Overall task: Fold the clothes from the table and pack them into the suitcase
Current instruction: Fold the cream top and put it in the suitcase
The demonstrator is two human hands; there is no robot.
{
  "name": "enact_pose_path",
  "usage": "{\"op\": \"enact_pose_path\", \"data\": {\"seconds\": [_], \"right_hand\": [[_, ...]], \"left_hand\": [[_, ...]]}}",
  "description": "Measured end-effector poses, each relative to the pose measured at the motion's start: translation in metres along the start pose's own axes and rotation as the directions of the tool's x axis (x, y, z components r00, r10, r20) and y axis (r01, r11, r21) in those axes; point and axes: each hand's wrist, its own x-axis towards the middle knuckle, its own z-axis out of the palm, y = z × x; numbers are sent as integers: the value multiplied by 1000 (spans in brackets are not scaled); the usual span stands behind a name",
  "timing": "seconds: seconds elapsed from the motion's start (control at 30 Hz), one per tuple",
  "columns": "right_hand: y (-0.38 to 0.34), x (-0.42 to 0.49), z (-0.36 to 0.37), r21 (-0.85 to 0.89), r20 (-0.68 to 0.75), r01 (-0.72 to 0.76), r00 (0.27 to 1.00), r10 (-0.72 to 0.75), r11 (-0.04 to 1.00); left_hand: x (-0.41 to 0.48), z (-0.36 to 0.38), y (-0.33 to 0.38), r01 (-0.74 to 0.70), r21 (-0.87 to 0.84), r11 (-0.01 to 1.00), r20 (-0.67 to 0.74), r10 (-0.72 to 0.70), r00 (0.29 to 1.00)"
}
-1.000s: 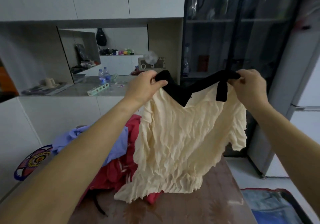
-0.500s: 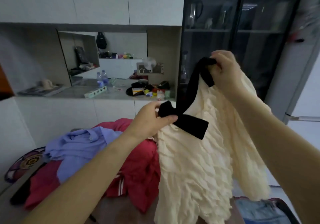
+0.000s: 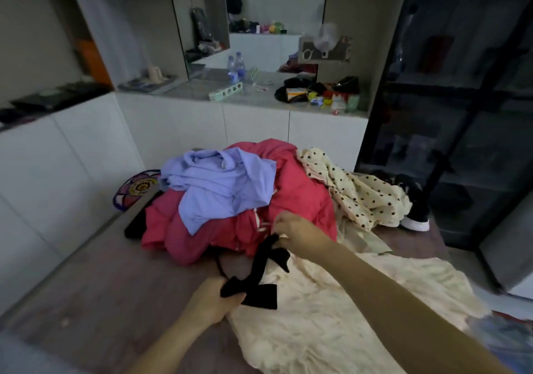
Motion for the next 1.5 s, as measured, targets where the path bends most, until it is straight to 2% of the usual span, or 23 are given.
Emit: {"op": "enact_pose_path", "data": {"seconds": [0.13,0.23,0.33,0.4,0.43,0.5,0.53,0.63,0.7,0.73,0.8,0.9,0.93,1.0,1.07,1.1,1.17,1.2,1.27,1.33,1.4,1.5], "right_hand": [[-21,22,42,28,3,97,995,-97,995],[-13,25,46,12,-100,125,987,-123,992],[12,-9,41,97,-101,-34,994,44,995],[36,-54,41,103,-126,-152,978,165,983],[47,-81,43,113,-152,-209,962,225,971],[59,-139,48,93,-195,-276,937,290,957],[62,-166,52,62,-190,-303,932,309,951],[61,-232,67,-8,-81,-362,929,361,932],[60,-260,77,-57,-27,-353,935,352,934],[63,-270,82,-80,-16,-355,935,355,931],[71,-285,90,-133,-22,-390,920,390,911],[79,-293,93,-239,51,-481,861,506,843],[80,-292,92,-283,65,-494,845,530,822],[83,-289,92,-323,28,-510,836,547,797],[86,-285,91,-318,-89,-528,844,529,788],[89,-283,90,-290,-130,-542,839,529,789],[93,-282,84,-222,-117,-559,829,547,799],[95,-284,79,-206,-83,-545,837,541,813],[95,-287,57,-146,60,-520,845,532,842],[94,-294,31,-32,254,-541,809,531,840],[100,-296,15,-25,380,-576,751,541,817],[113,-299,13,-103,242,-611,750,616,785]], "left_hand": [[-7,-1,-44,134,7,991,13,-134,991],[-4,-1,-64,223,42,974,55,-225,973],[3,4,-59,175,172,969,-63,-166,984],[1,9,-38,62,222,973,-112,-37,993],[0,12,-24,-30,218,975,-87,50,995],[-7,26,4,-209,197,958,76,198,977],[-11,36,13,-293,198,935,197,255,947],[-21,76,28,-510,196,838,567,327,756],[-26,101,28,-649,215,730,687,360,631],[-26,112,24,-709,235,665,709,382,593],[-22,125,16,-774,338,536,720,382,579],[-19,129,6,-774,507,379,712,322,624],[-18,129,5,-756,539,371,682,335,650],[-18,132,2,-732,542,413,590,433,681],[-17,136,2,-699,393,598,553,454,699],[-18,136,7,-652,314,690,524,447,725],[-26,132,21,-499,200,843,485,357,798],[-29,131,27,-427,134,894,495,313,810],[-35,126,36,-331,-2,944,550,277,788],[-39,119,45,-244,-84,966,597,245,764],[-38,114,52,-193,-108,975,584,220,782],[-32,114,59,-156,-84,984,434,177,883]]}}
